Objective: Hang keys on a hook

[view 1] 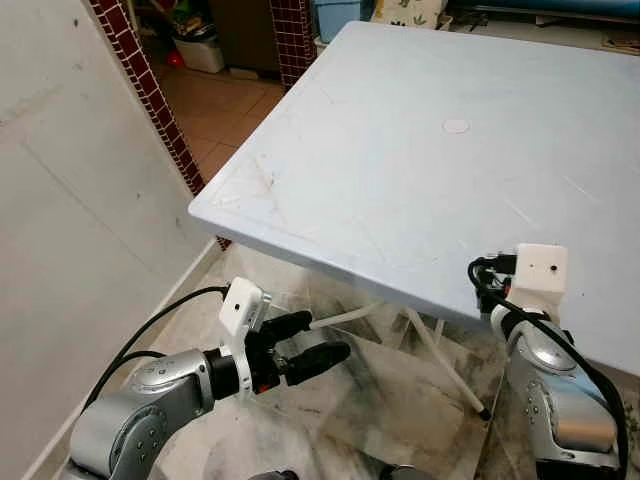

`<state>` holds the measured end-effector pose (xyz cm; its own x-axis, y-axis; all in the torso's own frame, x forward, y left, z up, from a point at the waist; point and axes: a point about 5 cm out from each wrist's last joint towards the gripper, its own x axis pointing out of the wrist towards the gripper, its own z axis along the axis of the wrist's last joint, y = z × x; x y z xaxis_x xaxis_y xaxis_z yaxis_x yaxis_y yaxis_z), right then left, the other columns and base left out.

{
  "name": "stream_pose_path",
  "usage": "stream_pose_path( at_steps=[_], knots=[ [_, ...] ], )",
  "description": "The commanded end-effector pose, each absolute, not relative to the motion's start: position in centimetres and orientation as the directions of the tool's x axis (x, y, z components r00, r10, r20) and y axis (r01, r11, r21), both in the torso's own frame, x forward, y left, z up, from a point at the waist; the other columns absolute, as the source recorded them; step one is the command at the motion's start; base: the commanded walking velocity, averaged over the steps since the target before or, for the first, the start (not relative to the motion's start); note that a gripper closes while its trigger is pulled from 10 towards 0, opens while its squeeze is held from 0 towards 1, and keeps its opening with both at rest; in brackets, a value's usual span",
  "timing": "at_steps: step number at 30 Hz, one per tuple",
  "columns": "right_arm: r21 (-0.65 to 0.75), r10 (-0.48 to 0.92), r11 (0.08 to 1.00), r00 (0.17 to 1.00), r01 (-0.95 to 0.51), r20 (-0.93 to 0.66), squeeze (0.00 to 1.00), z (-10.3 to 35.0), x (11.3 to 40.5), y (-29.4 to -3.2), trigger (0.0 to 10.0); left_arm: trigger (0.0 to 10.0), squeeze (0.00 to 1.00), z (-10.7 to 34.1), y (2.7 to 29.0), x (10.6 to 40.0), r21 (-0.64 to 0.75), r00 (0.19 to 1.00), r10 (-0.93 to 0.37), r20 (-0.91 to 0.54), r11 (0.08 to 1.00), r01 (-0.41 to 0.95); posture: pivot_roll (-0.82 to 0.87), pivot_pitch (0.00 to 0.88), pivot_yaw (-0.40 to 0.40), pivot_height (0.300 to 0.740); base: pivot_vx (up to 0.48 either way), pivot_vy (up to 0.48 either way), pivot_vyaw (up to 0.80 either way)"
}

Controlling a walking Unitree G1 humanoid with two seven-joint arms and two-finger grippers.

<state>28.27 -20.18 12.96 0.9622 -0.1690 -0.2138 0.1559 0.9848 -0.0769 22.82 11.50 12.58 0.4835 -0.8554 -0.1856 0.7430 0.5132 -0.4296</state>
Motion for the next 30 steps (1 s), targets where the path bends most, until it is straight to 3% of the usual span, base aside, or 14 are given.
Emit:
stream_pose_path(
  at_steps=[1,23,30],
  knots=[
    [-0.069,-0.128,0.991,0.939,0.111,-0.320,0.00,10.9,27.8,-19.5,0.0,10.0,0.00,12.7,11.5,22.6,-0.417,0.474,-0.859,-0.195,0.510,0.752,-0.02,0.143,0.094,0.740,0.000,0.000,0.00],
    [-0.093,-0.111,0.992,0.936,0.085,-0.334,0.00,10.8,27.9,-19.1,0.0,10.0,0.00,12.7,11.8,22.9,-0.393,0.505,-0.840,-0.196,0.540,0.745,-0.02,0.145,0.095,0.740,0.000,0.000,0.00],
    [-0.084,-0.139,0.989,0.958,0.121,-0.252,0.00,12.2,28.5,-19.2,0.0,10.0,0.00,12.9,12.0,23.4,-0.377,0.529,-0.827,-0.191,0.559,0.738,-0.02,0.140,0.099,0.740,0.000,0.000,0.00]
  ],
)
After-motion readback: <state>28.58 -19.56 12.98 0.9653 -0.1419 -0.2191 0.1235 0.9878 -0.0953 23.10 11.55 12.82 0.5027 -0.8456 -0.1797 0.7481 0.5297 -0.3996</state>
